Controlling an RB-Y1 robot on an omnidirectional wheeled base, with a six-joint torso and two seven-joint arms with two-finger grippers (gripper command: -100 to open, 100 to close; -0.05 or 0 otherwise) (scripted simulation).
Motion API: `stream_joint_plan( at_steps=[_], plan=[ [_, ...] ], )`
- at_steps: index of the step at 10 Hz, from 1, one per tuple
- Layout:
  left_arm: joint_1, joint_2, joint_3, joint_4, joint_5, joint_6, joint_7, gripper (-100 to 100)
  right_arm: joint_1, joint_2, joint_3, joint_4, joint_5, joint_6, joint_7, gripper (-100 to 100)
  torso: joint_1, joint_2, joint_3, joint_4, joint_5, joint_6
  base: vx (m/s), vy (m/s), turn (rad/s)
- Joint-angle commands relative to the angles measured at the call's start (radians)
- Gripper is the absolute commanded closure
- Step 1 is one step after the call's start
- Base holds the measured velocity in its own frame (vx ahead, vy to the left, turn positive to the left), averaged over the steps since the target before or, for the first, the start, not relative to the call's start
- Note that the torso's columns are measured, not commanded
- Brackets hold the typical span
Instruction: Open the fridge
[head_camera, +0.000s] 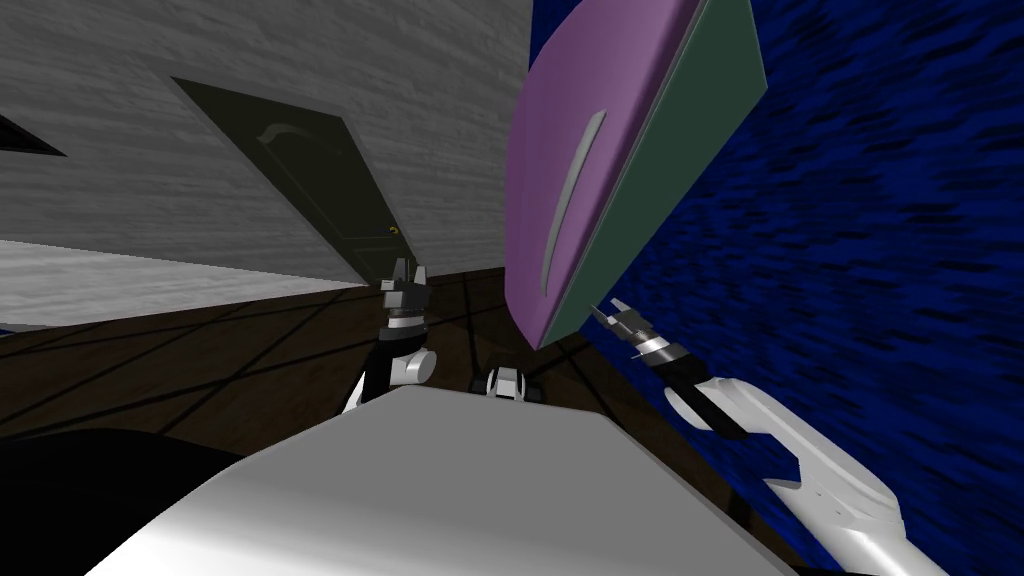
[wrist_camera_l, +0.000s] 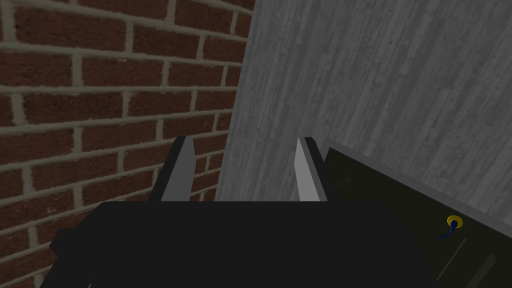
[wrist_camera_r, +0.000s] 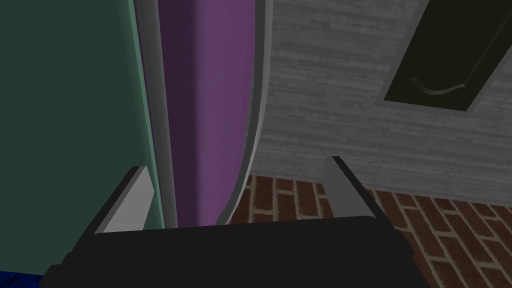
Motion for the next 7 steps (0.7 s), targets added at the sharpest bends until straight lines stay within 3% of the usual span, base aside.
stream_joint_plan(
  at_steps=[1,6,7],
  plan=[
    [0.0,0.0,0.0,0.0,0.0,0.0,0.0,0,-0.002,-0.075,-0.026,0.014,0.036,0.008,0.036,-100,0.0,0.0,0.0,0.0,0.0,0.0,0.025,0.023,0.025],
    [0.0,0.0,0.0,0.0,0.0,0.0,0.0,0,-0.011,-0.223,-0.098,0.056,0.131,0.032,0.126,-100,0.0,0.0,0.0,0.0,0.0,0.0,0.032,0.029,0.037],
    [0.0,0.0,0.0,0.0,0.0,0.0,0.0,0,-0.011,-0.25,-0.098,0.056,0.131,0.032,0.126,-100,0.0,0.0,0.0,0.0,0.0,0.0,0.032,0.024,0.026]
  ],
)
